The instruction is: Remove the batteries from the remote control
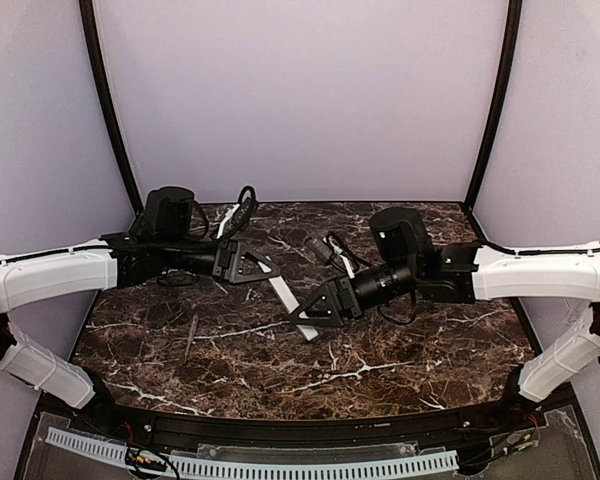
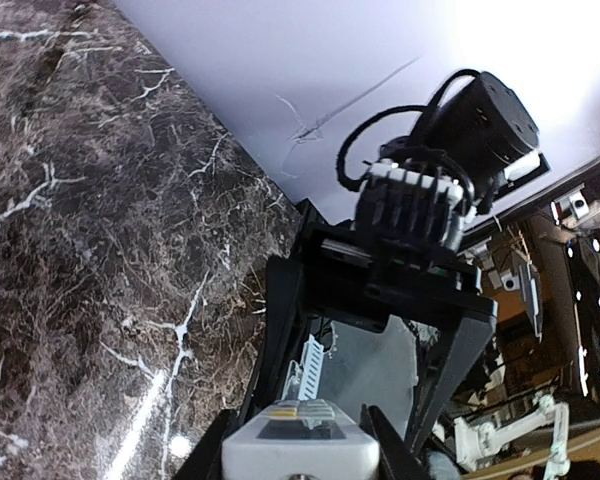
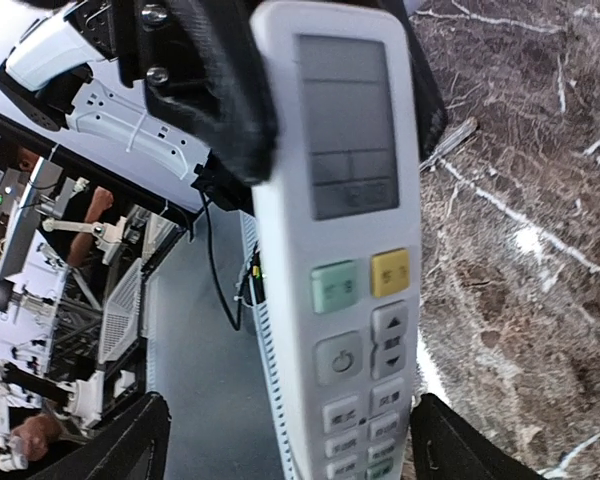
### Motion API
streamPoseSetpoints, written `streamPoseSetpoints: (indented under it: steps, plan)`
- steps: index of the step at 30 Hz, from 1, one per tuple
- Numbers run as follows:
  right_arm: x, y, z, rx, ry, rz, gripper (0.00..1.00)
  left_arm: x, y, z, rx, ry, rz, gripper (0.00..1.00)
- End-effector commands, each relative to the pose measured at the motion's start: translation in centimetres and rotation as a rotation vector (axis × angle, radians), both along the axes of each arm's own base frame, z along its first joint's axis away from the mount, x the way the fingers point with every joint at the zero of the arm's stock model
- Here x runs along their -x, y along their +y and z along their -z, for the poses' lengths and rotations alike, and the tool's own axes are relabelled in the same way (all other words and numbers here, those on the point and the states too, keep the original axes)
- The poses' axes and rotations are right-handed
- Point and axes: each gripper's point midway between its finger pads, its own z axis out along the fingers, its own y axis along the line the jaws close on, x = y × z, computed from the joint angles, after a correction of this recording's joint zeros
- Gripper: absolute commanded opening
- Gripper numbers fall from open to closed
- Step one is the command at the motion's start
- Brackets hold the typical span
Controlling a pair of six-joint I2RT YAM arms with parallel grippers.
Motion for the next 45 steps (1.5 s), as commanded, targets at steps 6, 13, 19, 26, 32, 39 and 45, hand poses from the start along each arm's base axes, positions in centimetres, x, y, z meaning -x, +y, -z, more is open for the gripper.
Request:
streamPoseSetpoints:
  steps: [6,13,19,26,32,39,45]
  plan:
    - [-3.4,-1.5,-2.0,0.026,-0.23,0.251,0.86,-3.0,1.0,0.0,-0.057,0.143,-0.259,0.0]
    - [-4.6,-1.9,-4.3,-0.111,-0.414,0.377,0.85,-4.2,1.5,-0.7,0.006,0.275,-0.386,0.0]
    - [-5.4,-2.3,-4.7,-0.137,-0.503,0.431,0.8,-4.4,1.7,-1.6,0.047,0.375,-0.427,0.0]
    - [-5.3,-2.0,-3.6,-0.133,-0.566,0.417,0.72,-4.9,1.9,-0.2,0.074,0.491,-0.474,0.0]
    - [-5.6,-2.1,-3.1,-0.155,-0.612,0.443,0.65,-5.0,1.6,0.3,0.099,0.559,-0.472,0.0]
    - [-5.9,-1.3,-2.2,-0.152,-0.623,0.437,0.58,-4.9,1.6,0.0,0.149,0.589,-0.467,0.0]
    - [-6.1,-0.8,-2.3,-0.161,-0.634,0.432,0.46,-4.9,1.9,-0.5,0.192,0.594,-0.474,0.0]
